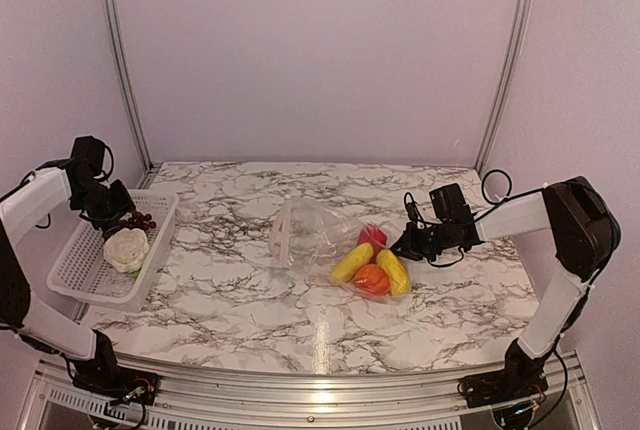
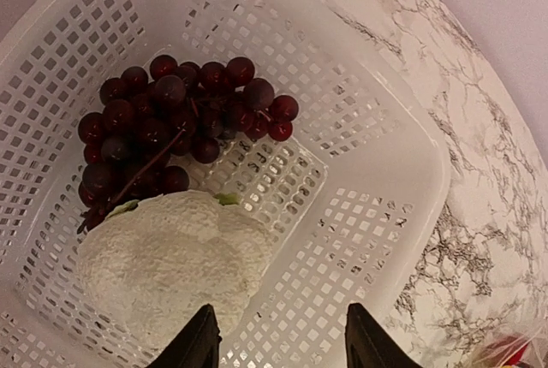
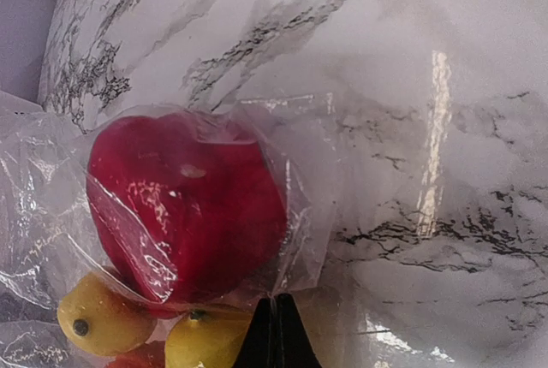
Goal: Open the zip-top bag and remove the fake food
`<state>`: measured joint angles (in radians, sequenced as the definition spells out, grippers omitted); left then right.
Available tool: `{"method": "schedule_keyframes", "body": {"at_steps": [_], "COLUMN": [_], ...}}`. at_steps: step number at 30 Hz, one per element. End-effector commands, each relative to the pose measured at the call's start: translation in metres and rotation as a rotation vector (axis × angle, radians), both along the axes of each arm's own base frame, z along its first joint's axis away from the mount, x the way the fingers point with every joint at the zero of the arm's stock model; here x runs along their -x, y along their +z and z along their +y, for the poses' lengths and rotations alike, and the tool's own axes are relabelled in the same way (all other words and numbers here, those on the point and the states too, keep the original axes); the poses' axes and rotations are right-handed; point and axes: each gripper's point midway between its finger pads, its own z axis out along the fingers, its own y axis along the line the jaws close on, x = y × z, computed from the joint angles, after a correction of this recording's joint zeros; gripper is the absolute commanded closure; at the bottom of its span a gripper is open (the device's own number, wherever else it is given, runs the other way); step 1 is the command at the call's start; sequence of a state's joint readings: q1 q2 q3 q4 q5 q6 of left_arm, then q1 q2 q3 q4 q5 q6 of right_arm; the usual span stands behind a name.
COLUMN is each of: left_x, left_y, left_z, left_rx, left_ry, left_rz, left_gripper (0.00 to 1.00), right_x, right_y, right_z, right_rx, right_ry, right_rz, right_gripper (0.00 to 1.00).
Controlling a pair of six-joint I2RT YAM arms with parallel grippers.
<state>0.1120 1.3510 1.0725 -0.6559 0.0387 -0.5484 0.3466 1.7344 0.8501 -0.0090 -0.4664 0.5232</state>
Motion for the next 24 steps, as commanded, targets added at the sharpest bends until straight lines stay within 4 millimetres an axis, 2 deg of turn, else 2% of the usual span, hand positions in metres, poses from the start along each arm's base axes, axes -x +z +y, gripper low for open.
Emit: {"method": "schedule_keyframes", "body": {"at_steps": [1, 5, 6, 15, 20, 24], "left_x": [-0.017, -0.021, -0.021, -0.015, -0.006, 0.006], "left_y": [0.043, 0.049, 0.049, 0.051, 0.039, 0.018], "left_z": [-0.039, -0.093, -0.112, -0.243, -0.303, -0.346], "left_rx": [0.1, 0.209, 0.234, 0.41, 0.467, 0.508], "left_ry": [-0.163, -0.34, -0.402, -0.732, -0.872, -0.973], "left_rz": [-0.178, -0.232, -0.24, -0.285, -0.249, -0.188], "left_gripper": [0.49, 0.5, 0.51, 0.62, 0.68, 0.71], "right_x": [-0.001, -0.001, -0.001, -0.002, -0.002, -0.001], "right_y": [0.002, 0.002, 0.001, 0.003, 0.005, 0.004], "right_z": [0.001, 0.002, 0.003, 0.005, 0.008, 0.009], "right_rx": [-0.006, -0.01, -0.01, -0.025, -0.036, -0.043], "right_ry": [0.011, 0.018, 0.019, 0.023, 0.028, 0.029], "right_rz": [0.0, 0.004, 0.005, 0.005, 0.005, 0.012], "right_gripper": [1.0, 1.0, 1.0, 1.0, 1.0, 1.0]}}
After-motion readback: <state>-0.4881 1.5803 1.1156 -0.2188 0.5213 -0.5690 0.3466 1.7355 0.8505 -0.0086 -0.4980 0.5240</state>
